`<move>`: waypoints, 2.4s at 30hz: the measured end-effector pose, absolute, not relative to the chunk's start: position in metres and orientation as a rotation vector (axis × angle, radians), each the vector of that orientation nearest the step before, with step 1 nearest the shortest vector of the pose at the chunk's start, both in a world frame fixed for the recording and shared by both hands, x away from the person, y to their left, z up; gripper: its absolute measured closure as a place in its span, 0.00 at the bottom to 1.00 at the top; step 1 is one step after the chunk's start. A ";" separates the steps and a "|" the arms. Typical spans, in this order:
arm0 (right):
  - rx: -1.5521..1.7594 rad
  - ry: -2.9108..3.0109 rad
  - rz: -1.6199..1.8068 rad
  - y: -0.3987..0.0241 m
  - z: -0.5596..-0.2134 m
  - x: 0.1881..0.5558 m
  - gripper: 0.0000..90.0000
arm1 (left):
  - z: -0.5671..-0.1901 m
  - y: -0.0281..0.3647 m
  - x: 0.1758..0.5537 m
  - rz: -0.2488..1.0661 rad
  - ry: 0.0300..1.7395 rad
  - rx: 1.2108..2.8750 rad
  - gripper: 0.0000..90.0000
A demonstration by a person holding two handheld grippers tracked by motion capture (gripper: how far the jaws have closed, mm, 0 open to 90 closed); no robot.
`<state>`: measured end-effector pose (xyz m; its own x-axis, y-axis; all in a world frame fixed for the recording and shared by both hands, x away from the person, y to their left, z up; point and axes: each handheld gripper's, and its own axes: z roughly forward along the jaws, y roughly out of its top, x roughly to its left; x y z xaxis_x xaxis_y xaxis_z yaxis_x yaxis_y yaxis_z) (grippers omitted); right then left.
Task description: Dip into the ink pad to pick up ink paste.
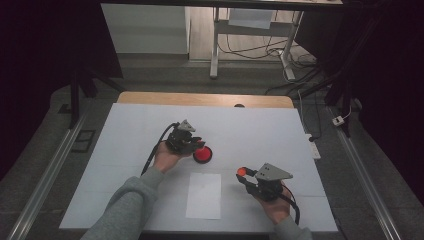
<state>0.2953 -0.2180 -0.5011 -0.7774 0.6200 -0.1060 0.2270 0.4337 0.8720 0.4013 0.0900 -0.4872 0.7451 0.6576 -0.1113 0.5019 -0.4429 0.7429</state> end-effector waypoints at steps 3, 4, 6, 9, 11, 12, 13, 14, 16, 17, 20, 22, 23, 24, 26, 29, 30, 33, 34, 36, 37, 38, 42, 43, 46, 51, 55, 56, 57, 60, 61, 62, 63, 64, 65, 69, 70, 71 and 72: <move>0.720 2.279 1.289 -0.218 -0.501 0.295 0.72 | -0.489 0.087 0.401 0.240 0.866 2.138 0.80; 0.720 2.278 1.289 -0.218 -0.501 0.295 0.72 | -0.490 0.087 0.401 0.240 0.864 2.140 0.80; 0.720 2.278 1.289 -0.218 -0.501 0.295 0.72 | -0.491 0.086 0.401 0.237 0.861 2.144 0.80; 0.717 2.278 1.292 -0.218 -0.501 0.295 0.72 | -0.492 0.084 0.401 0.234 0.858 2.150 0.80; 0.718 2.278 1.293 -0.218 -0.501 0.295 0.72 | -0.494 0.084 0.401 0.230 0.858 2.152 0.80; 0.720 2.278 1.289 -0.218 -0.501 0.295 0.72 | -0.495 0.083 0.401 0.229 0.859 2.152 0.80; 0.720 2.278 1.289 -0.218 -0.501 0.295 0.72 | -0.496 0.083 0.401 0.226 0.860 2.154 0.80; 0.719 2.277 1.292 -0.218 -0.501 0.295 0.72 | -0.497 0.082 0.401 0.223 0.862 2.155 0.80; 0.719 2.278 1.293 -0.218 -0.501 0.295 0.72 | -0.500 0.080 0.402 0.218 0.862 2.159 0.80; 0.719 2.278 1.292 -0.218 -0.501 0.295 0.72 | -0.501 0.080 0.402 0.216 0.862 2.162 0.80; 0.720 2.279 1.289 -0.218 -0.501 0.295 0.72 | -0.503 0.078 0.403 0.212 0.859 2.163 0.80; 0.720 2.279 1.293 -0.218 -0.501 0.295 0.72 | -0.503 0.077 0.403 0.211 0.859 2.162 0.80; 0.721 2.278 1.293 -0.218 -0.501 0.295 0.72 | -0.503 0.077 0.403 0.211 0.860 2.164 0.80; 0.724 2.277 1.283 -0.218 -0.501 0.295 0.72 | -0.504 0.076 0.403 0.212 0.858 2.167 0.80; 0.725 2.275 1.283 -0.219 -0.501 0.295 0.72 | -0.504 0.076 0.403 0.211 0.858 2.169 0.80; 0.725 2.276 1.291 -0.218 -0.501 0.295 0.72 | -0.505 0.075 0.403 0.210 0.859 2.169 0.80; 0.726 2.275 1.283 -0.218 -0.501 0.295 0.72 | -0.505 0.075 0.403 0.209 0.858 2.170 0.80; 0.723 2.277 1.290 -0.218 -0.501 0.295 0.72 | -0.507 0.074 0.403 0.206 0.857 2.174 0.80; 0.724 2.277 1.290 -0.218 -0.501 0.295 0.72 | -0.507 0.073 0.404 0.205 0.857 2.173 0.80; 0.723 2.277 1.294 -0.218 -0.501 0.295 0.72 | -0.508 0.072 0.404 0.205 0.858 2.175 0.80; 0.723 2.277 1.290 -0.218 -0.501 0.295 0.72 | -0.508 0.072 0.404 0.204 0.857 2.177 0.80; 0.723 2.277 1.290 -0.218 -0.501 0.295 0.72 | -0.509 0.072 0.404 0.203 0.858 2.176 0.80; 0.725 2.274 1.292 -0.219 -0.501 0.295 0.72 | -0.509 0.071 0.404 0.215 0.854 2.187 0.80; 0.725 2.275 1.293 -0.219 -0.501 0.295 0.72 | -0.509 0.071 0.404 0.216 0.854 2.187 0.80; 0.724 2.276 1.293 -0.219 -0.501 0.295 0.72 | -0.508 0.073 0.404 0.223 0.857 2.184 0.80; 0.723 2.275 1.293 -0.218 -0.501 0.295 0.72 | -0.510 0.073 0.405 0.242 0.868 2.203 0.80; 0.723 2.277 1.294 -0.218 -0.501 0.296 0.72 | -0.512 0.072 0.405 0.253 0.863 2.214 0.80; 0.724 2.278 1.294 -0.218 -0.502 0.296 0.72 | -0.512 0.072 0.404 0.254 0.861 2.217 0.81; 0.726 2.278 1.290 -0.218 -0.502 0.296 0.72 | -0.512 0.071 0.404 0.256 0.864 2.214 0.81; 0.726 2.279 1.290 -0.218 -0.502 0.296 0.72 | -0.512 0.070 0.403 0.264 0.874 2.217 0.81; 0.724 2.279 1.290 -0.218 -0.502 0.296 0.72 | -0.512 0.069 0.403 0.271 0.874 2.222 0.81; 0.723 2.279 1.290 -0.218 -0.502 0.296 0.72 | -0.512 0.069 0.402 0.275 0.877 2.225 0.81; 0.722 2.280 1.290 -0.218 -0.502 0.296 0.72 | -0.512 0.068 0.402 0.275 0.878 2.224 0.81; 0.723 2.280 1.290 -0.218 -0.502 0.296 0.72 | -0.512 0.068 0.402 0.274 0.881 2.222 0.81; 0.723 2.280 1.290 -0.218 -0.502 0.296 0.72 | -0.512 0.068 0.402 0.273 0.882 2.222 0.81; 0.722 2.281 1.290 -0.218 -0.502 0.296 0.72 | -0.512 0.068 0.402 0.279 0.879 2.228 0.81; 0.720 2.281 1.291 -0.218 -0.502 0.296 0.72 | -0.512 0.068 0.402 0.282 0.880 2.228 0.81; 0.720 2.281 1.291 -0.218 -0.502 0.296 0.72 | -0.512 0.067 0.401 0.286 0.883 2.227 0.81; 0.720 2.279 1.289 -0.218 -0.502 0.296 0.72 | -0.512 0.067 0.401 0.289 0.883 2.229 0.81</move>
